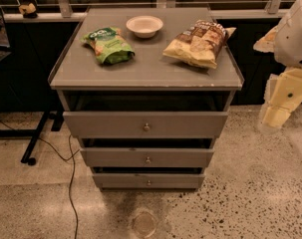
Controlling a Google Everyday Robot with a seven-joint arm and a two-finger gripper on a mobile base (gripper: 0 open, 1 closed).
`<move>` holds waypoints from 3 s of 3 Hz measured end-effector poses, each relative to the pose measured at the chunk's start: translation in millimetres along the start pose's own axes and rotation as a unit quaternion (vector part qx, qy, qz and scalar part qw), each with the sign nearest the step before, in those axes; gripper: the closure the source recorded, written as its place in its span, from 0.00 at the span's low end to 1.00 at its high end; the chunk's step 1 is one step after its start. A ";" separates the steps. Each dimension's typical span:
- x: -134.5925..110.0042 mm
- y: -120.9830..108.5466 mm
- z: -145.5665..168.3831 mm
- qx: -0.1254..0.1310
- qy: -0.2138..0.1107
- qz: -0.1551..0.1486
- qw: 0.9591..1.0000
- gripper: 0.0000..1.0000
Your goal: Open top drawer
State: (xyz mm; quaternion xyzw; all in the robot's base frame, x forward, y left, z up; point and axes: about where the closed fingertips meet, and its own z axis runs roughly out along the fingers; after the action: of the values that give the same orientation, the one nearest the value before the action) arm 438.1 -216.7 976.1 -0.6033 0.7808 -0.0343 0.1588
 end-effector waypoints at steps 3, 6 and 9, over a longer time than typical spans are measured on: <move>3.1 36.2 70.8 -0.029 -0.123 0.082 0.989 0.00; -38.7 32.0 133.8 -0.046 -0.267 0.202 0.941 0.00; -40.3 31.9 133.4 -0.047 -0.267 0.207 0.940 0.42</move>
Offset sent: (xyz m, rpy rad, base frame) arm -0.0103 0.0565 -0.1097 0.7975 -0.0812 -0.2319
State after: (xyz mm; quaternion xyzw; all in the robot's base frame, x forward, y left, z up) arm 456.0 -151.2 850.2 -0.4219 0.8183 0.1983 0.3363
